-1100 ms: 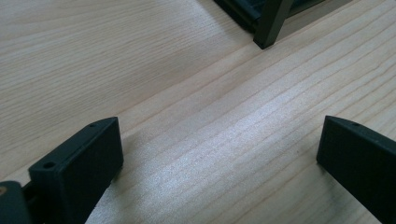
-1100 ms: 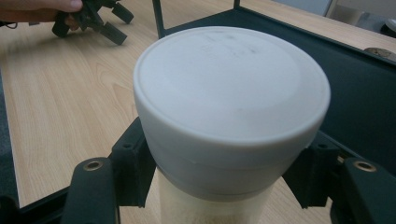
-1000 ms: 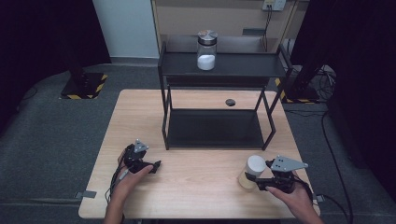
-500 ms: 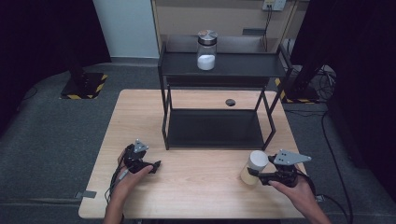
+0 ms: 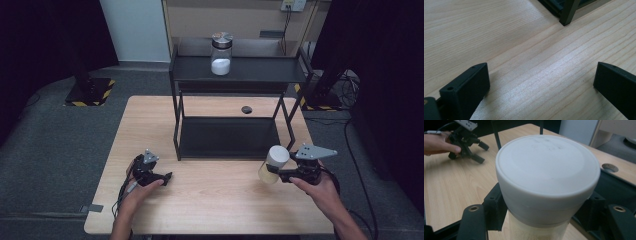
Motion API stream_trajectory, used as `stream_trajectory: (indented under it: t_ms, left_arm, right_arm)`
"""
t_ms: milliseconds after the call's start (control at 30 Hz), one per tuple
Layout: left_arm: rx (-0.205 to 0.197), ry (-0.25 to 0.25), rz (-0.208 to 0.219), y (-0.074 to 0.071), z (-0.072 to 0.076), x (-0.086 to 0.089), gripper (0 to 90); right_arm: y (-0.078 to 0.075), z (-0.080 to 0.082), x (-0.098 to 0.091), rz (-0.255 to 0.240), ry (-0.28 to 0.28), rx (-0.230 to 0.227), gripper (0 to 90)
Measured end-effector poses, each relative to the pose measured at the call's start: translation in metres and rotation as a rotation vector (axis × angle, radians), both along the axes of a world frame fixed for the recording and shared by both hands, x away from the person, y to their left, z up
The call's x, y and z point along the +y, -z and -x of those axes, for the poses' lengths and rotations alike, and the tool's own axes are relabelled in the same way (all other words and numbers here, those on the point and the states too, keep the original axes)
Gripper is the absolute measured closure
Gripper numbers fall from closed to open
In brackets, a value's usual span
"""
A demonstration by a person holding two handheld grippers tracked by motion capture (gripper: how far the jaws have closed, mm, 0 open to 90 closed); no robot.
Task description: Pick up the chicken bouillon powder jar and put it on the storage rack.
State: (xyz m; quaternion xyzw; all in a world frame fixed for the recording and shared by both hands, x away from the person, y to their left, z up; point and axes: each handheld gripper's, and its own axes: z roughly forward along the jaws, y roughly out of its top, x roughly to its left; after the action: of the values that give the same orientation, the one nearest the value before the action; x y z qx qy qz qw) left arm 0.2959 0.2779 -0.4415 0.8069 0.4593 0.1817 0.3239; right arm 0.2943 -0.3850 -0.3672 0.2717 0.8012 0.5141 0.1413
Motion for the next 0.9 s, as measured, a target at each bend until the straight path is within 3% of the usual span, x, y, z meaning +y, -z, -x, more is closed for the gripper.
stream_trajectory:
  t_ms: [133,333,900]
  left_arm:
    - [0.0,0.0,0.0,0.0,0.0,0.0,0.0]
    - [0.0,0.0,0.0,0.0,0.0,0.0,0.0]
    - [0.0,-0.001,0.0,0.0,0.0,0.0,0.0]
  right_arm:
    - [-0.012,-0.003,0.006,0.012,0.033,-0.004,36.0]
    - [-0.024,-0.011,0.01,0.013,0.039,-0.01,35.9]
    - [-0.061,-0.053,-0.001,0.0,-0.014,-0.027,35.9]
